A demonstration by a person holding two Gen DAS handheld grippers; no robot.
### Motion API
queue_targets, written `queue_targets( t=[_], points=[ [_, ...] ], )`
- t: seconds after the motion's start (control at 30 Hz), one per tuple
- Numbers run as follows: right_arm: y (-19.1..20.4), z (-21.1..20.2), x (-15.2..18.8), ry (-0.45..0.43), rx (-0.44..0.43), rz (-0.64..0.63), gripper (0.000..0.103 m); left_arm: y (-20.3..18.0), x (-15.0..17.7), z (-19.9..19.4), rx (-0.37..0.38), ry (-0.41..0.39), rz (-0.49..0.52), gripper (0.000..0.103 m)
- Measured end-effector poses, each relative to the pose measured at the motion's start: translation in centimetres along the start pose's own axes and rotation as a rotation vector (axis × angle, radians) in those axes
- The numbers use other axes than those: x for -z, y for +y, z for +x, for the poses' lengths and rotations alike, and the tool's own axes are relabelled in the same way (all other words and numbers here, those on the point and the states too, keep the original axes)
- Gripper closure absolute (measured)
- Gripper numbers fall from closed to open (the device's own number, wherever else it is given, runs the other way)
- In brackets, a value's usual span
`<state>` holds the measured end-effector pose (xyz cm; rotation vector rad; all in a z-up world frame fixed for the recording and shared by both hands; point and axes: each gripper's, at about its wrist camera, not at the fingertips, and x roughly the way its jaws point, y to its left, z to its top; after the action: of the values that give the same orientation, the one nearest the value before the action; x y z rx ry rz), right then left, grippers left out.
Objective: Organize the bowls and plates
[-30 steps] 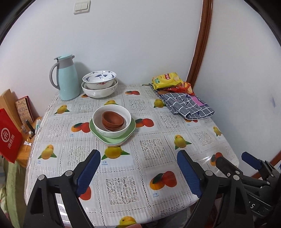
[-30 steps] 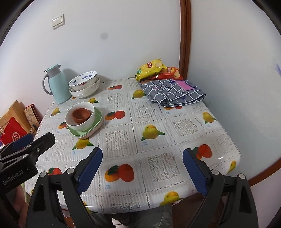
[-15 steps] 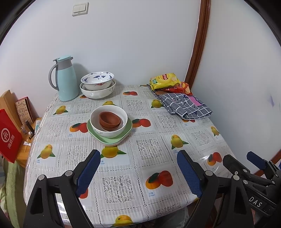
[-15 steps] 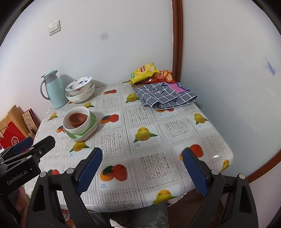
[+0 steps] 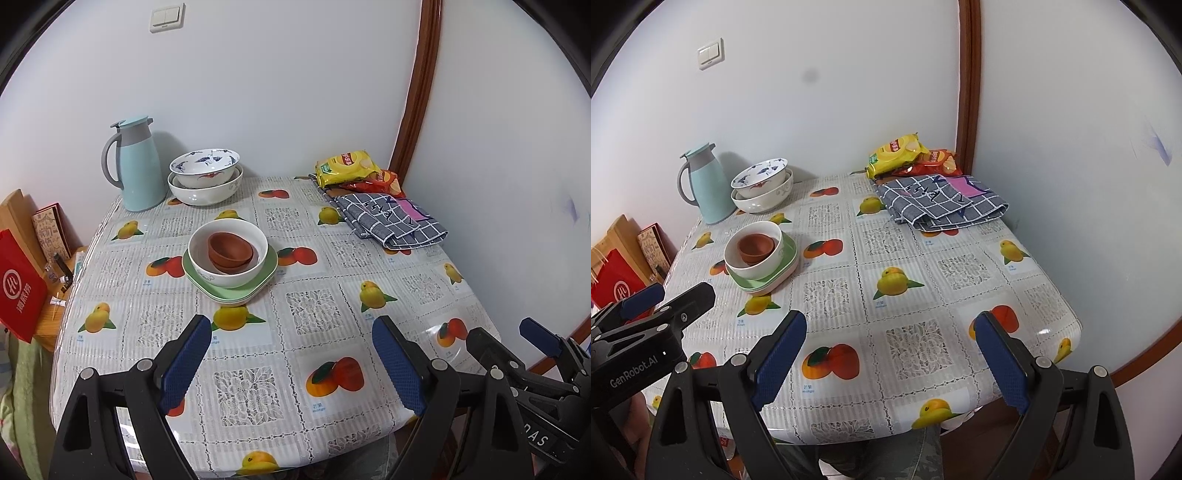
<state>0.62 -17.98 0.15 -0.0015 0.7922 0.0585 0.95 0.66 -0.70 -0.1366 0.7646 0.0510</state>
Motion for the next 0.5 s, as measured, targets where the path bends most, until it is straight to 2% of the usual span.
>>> queue_targets(
  t=[0.5],
  points=[
    [0.13,0.15,0.19,0.002,-0.009,-0.01,0.011,0.03,-0.08,0.15,-0.006,0.005,-0.005,0.014]
  ],
)
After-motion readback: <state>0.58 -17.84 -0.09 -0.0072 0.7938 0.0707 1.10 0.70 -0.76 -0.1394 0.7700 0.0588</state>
